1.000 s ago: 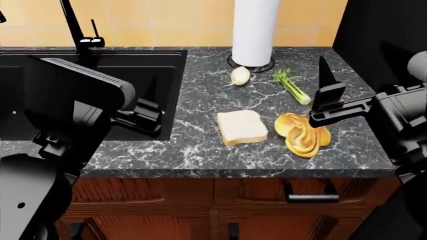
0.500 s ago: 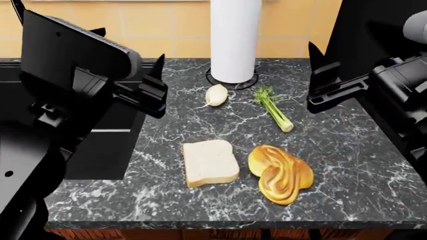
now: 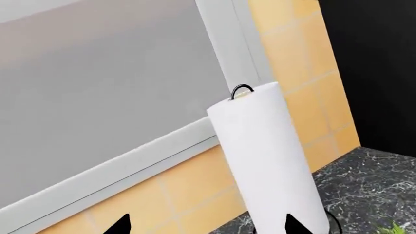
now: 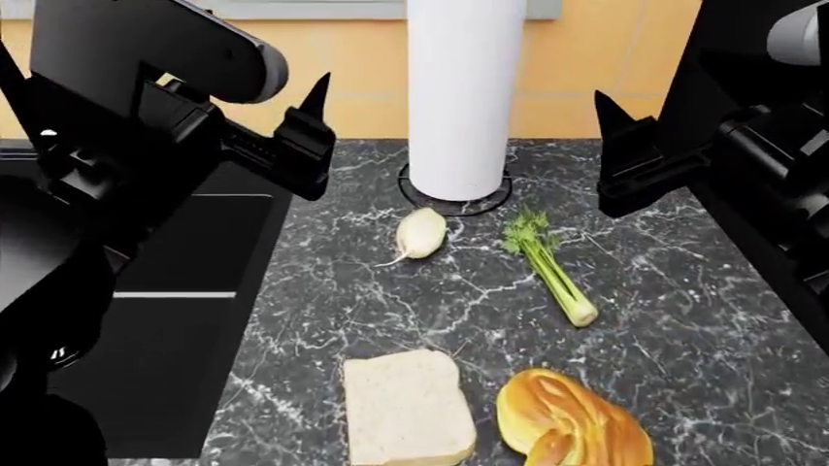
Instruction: Pick up the fruits and vegetables and place them in the sink. Turn on the sink faucet to wash them. Then turn the sink off and put them in the tray.
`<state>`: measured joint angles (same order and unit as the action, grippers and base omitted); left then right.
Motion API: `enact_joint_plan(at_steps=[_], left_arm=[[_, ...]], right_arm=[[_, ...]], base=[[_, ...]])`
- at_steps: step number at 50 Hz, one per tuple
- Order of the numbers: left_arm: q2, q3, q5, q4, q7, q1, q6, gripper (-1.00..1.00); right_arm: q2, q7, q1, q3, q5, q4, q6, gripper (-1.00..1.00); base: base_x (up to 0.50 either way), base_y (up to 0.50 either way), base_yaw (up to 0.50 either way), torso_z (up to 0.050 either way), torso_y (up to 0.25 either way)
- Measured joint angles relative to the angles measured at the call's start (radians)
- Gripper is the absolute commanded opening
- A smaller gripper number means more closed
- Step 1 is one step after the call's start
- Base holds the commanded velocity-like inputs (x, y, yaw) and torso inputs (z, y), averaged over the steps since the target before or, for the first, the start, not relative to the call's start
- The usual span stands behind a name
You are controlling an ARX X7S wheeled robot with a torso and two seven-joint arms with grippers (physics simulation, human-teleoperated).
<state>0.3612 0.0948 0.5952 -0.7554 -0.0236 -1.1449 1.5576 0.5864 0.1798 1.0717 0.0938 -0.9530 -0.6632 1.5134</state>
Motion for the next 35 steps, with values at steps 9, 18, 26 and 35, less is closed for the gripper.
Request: enact_joint_plan(at_steps=[9,18,26,35], left_arm=[[0.015,0.001,0.071,0.011,-0.047,-0.018,-0.002,1.0],[0.027,0.002,0.135,0.012,-0.088,-0.026,-0.003,1.0],[0.037,0.001,0.189,0.014,-0.125,-0.032,-0.005,1.0],[0.053,0.002,0.231,0.021,-0.156,-0.031,-0.017,1.0]], right_arm=[[0.01,0.026,0.009,-0.006,-0.034,0.017,-0.009,1.0],[0.028,0.044,0.01,-0.026,-0.08,0.024,0.01,1.0],[0.059,0.102,0.016,-0.113,-0.168,0.072,0.032,1.0],[0.099,0.187,0.061,-0.246,-0.289,0.172,0.035,1.0]], base=[[0.3,-0.07,0.0,0.0,0.002],[0.0,0.0,0.0,0.0,0.0],[0.0,0.0,0.0,0.0,0.0],[0.0,0.0,0.0,0.0,0.0]])
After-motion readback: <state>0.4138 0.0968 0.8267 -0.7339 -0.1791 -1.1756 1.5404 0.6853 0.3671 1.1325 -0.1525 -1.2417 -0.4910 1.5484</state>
